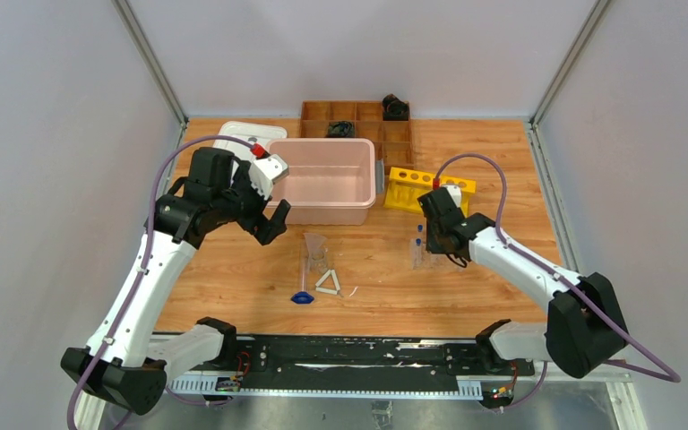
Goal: Organize the chemistry lab equipment
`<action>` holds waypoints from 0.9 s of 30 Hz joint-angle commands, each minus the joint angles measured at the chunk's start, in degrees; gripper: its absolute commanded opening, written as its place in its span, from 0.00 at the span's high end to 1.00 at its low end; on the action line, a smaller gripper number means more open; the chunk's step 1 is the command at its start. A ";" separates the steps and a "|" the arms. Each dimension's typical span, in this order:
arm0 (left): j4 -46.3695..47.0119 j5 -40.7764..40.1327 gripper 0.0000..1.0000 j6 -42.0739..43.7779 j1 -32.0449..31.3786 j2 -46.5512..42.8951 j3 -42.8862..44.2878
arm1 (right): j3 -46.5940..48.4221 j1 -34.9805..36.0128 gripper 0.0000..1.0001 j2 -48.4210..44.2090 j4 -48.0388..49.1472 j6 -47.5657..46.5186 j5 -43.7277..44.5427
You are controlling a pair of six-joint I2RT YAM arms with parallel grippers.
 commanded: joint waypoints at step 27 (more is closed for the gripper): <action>0.80 -4.74 0.00 -2.11 3.43 1.45 -0.79 | 23.91 30.25 0.42 9.90 2.38 -2.41 -0.32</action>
